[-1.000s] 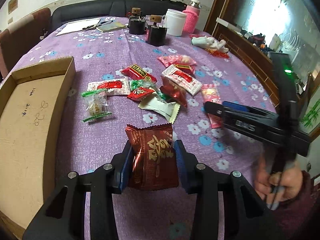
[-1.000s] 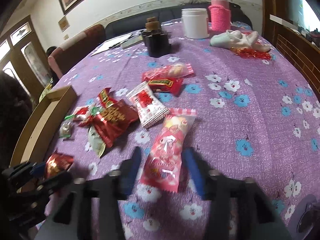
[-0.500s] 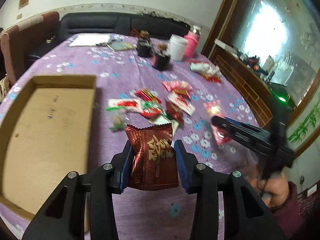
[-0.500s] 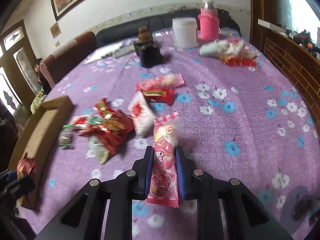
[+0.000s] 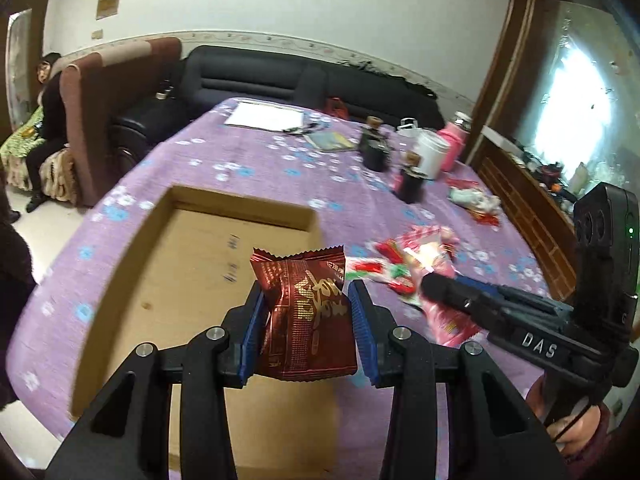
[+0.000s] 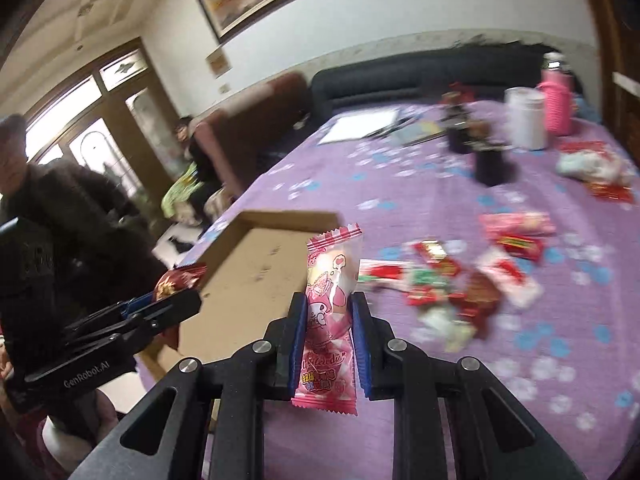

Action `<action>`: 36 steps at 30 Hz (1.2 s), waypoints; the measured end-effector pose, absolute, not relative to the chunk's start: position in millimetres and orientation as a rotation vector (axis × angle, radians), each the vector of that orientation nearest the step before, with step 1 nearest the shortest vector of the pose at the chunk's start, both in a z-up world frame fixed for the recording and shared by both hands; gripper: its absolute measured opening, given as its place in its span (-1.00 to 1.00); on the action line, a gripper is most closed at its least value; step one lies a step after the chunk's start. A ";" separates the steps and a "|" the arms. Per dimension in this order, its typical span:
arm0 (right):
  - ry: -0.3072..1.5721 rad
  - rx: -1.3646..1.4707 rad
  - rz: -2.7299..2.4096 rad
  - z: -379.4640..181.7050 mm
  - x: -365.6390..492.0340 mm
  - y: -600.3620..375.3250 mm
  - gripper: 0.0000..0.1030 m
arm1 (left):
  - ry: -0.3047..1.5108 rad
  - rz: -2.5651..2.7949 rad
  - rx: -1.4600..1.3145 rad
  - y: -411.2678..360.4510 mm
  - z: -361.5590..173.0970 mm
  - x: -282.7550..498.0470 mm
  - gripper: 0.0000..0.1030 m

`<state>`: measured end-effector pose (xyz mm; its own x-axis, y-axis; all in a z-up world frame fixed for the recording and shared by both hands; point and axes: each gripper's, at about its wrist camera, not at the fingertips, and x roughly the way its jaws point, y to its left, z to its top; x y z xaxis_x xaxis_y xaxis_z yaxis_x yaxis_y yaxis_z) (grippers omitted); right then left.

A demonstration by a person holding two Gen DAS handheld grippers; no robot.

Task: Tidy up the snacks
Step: 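Carry both snacks over the cardboard box and open both tools to drop them, then withdraw both open tools from the box back over the table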

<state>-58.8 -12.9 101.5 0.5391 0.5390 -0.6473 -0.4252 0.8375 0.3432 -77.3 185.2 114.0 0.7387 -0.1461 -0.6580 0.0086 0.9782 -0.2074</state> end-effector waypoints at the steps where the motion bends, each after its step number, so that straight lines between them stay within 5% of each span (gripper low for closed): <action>1: 0.834 0.157 0.588 99.3 -53.1 -5.1 -0.57 | 0.738 -0.078 -0.197 190.5 114.0 -74.2 -0.25; 15: 0.919 0.138 0.556 44.9 34.8 79.8 -0.57 | 0.931 0.006 -0.384 250.5 43.0 38.9 -0.25; 28: 0.906 0.074 0.529 35.8 44.0 95.6 -0.48 | 0.955 0.013 -0.451 262.0 29.2 51.2 -0.21; 36: 0.765 0.111 0.496 85.0 18.3 45.1 -0.08 | 0.841 0.059 -0.479 270.1 66.6 20.0 -0.21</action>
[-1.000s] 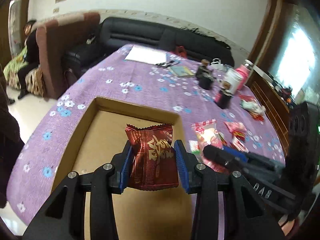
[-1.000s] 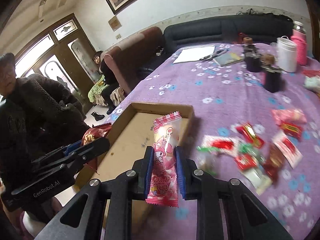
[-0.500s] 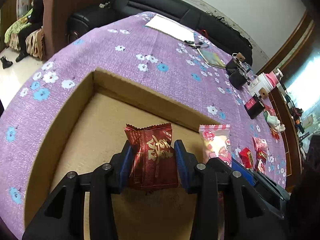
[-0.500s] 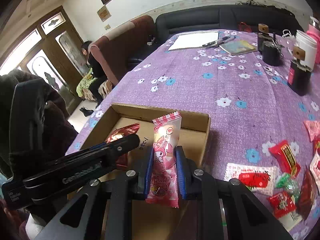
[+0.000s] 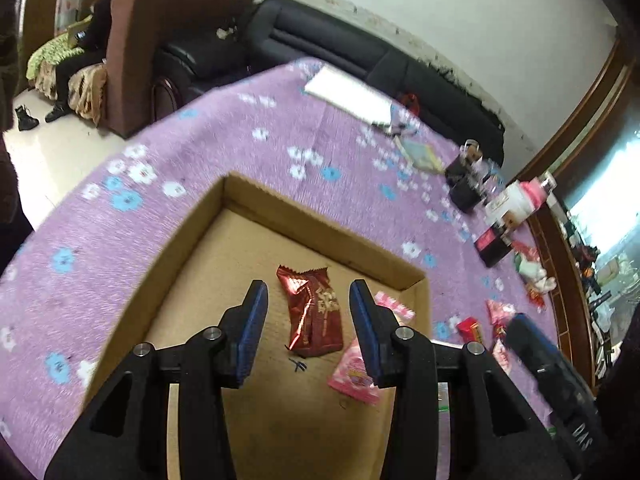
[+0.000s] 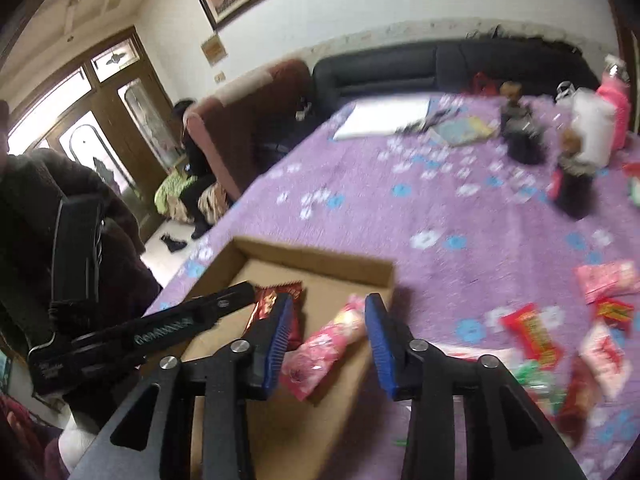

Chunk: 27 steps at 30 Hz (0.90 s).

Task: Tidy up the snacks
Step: 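Withdraw both open tools from the box back over the table, then grasp the clear green-zip snack bag with the left tool while the right grasps the white wrapped snack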

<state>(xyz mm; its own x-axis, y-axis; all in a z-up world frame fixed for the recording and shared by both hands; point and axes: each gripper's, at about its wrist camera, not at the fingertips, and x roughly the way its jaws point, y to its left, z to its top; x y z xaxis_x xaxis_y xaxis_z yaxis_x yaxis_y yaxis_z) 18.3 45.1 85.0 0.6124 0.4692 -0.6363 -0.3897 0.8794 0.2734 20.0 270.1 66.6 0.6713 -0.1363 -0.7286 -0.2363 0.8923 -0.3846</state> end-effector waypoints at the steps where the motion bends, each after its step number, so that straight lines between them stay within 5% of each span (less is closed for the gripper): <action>1: 0.730 0.094 0.471 93.1 12.0 34.1 -0.02 | 0.825 0.062 -0.477 269.9 72.1 15.1 -0.21; 6: 0.572 0.041 0.363 116.3 -15.9 -29.9 0.94 | 0.741 0.049 -0.467 255.4 100.5 -25.9 0.21; 8: 0.623 0.025 0.317 109.7 -15.2 -59.4 0.94 | 0.704 0.005 -0.459 241.6 108.0 -46.3 0.47; 10: 0.683 0.014 0.290 96.8 -12.9 -79.9 0.89 | 0.681 -0.007 -0.429 227.0 109.7 -56.1 0.51; 12: 0.751 0.022 0.277 79.6 -11.9 -92.8 0.42 | 0.692 -0.034 -0.395 211.9 108.5 -58.2 0.51; 14: 0.814 0.052 0.302 62.7 -13.3 -99.0 0.17 | 0.724 -0.084 -0.378 198.4 104.5 -54.9 0.51; 27: 0.872 -0.048 0.451 18.5 -20.7 -63.5 0.01 | 0.788 -0.215 -0.316 162.1 93.6 -52.5 0.51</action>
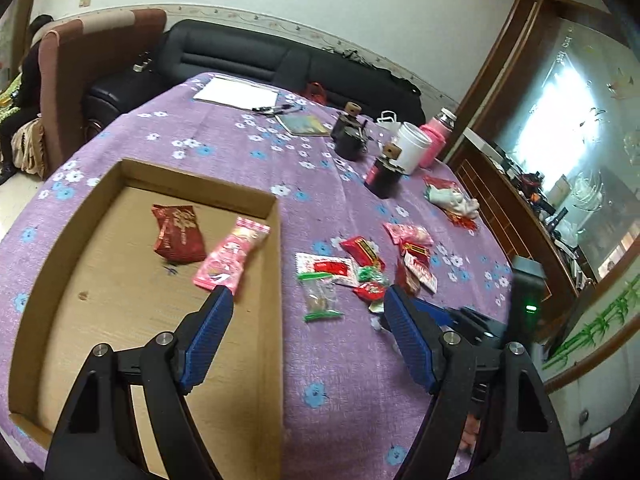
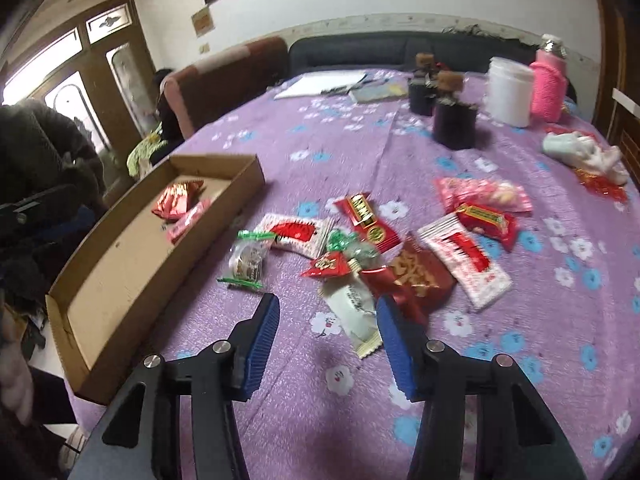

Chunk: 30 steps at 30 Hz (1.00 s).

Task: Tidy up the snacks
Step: 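Grasp the clear green-zip snack bag with the left tool while the right grasps the white wrapped snack, then carry the clear bag and white snack over the cardboard box with both tools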

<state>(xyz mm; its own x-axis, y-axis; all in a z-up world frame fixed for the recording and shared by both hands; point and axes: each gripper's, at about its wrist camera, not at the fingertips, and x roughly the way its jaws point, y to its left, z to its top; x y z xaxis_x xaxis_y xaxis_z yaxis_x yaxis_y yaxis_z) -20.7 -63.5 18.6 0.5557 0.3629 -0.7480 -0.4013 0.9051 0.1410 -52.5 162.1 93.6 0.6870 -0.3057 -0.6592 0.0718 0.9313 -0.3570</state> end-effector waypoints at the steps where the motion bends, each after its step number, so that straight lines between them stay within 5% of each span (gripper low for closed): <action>1: 0.871 -0.066 0.437 14.9 -17.5 -60.1 0.01 | 0.792 -0.223 -0.315 159.8 93.1 -51.8 0.51; 5: 0.874 -0.098 0.416 4.6 -9.9 -52.5 -0.01 | 0.800 -0.247 -0.295 147.1 93.1 -47.1 0.51; 7: 0.894 -0.079 0.426 1.8 -7.0 -53.3 -0.34 | 0.804 -0.257 -0.274 138.1 92.5 -43.8 0.51; 15: 0.896 -0.025 0.400 4.7 -18.9 -74.8 -0.35 | 0.897 -0.248 -0.133 92.1 68.3 -9.9 0.08; 24: 0.874 0.070 0.384 5.3 -34.1 -111.8 -0.35 | 0.986 -0.146 -0.029 76.9 28.7 21.0 0.04; 25: 0.873 0.085 0.389 5.4 -33.1 -114.4 -0.35 | 0.998 -0.135 -0.017 76.0 25.0 22.0 -0.02; 27: 0.873 0.102 0.394 5.2 -32.0 -116.9 -0.35 | 1.027 -0.140 -0.008 73.7 19.1 24.8 -0.45; 30: 0.868 0.106 0.398 5.4 -32.1 -117.5 -0.35 | 1.017 -0.133 0.016 69.2 19.5 22.8 -0.46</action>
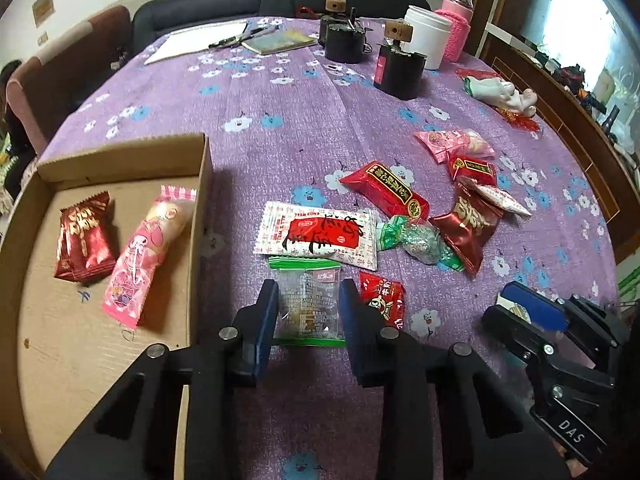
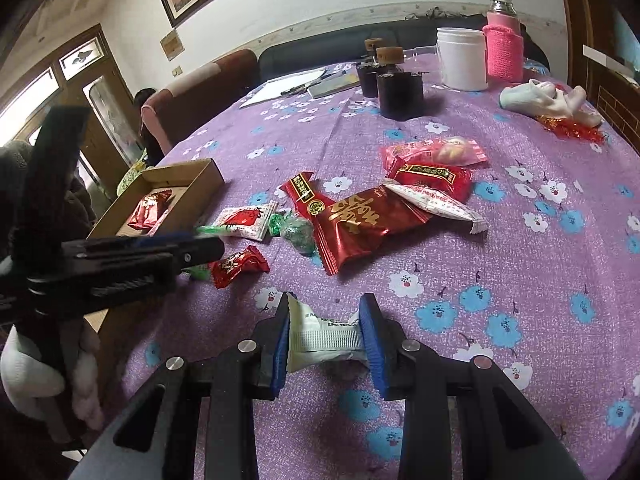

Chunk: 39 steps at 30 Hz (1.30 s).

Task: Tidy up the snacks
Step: 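Carry the clear bag and white snack over the cardboard box with both tools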

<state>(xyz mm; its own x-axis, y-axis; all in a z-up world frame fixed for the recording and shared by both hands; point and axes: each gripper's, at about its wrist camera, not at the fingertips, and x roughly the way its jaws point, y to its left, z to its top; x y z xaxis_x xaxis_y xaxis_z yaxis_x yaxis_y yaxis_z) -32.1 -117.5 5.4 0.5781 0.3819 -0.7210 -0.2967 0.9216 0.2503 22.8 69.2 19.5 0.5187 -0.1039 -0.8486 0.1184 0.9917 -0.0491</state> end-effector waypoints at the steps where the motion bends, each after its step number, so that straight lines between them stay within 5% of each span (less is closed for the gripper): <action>1: 0.866 0.107 0.399 5.8 -32.6 -117.5 -0.35 | 1.014 -0.136 0.021 67.7 19.8 22.0 -0.46; 25: 0.828 0.107 0.354 20.9 -63.2 -125.4 -0.36 | 0.815 -0.162 0.112 39.6 73.2 -42.0 -0.46; 39: 0.700 0.122 0.370 79.5 -110.7 -112.0 -0.36 | 0.702 -0.105 0.047 78.3 107.3 -84.0 -0.46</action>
<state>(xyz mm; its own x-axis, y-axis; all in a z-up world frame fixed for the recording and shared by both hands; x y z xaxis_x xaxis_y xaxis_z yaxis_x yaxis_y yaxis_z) -110.7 -112.0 79.5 0.7030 0.3725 -0.6058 -0.2918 0.9279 0.2320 -84.0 78.3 107.3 0.7583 -0.0804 -0.6469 0.1119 0.9937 0.0077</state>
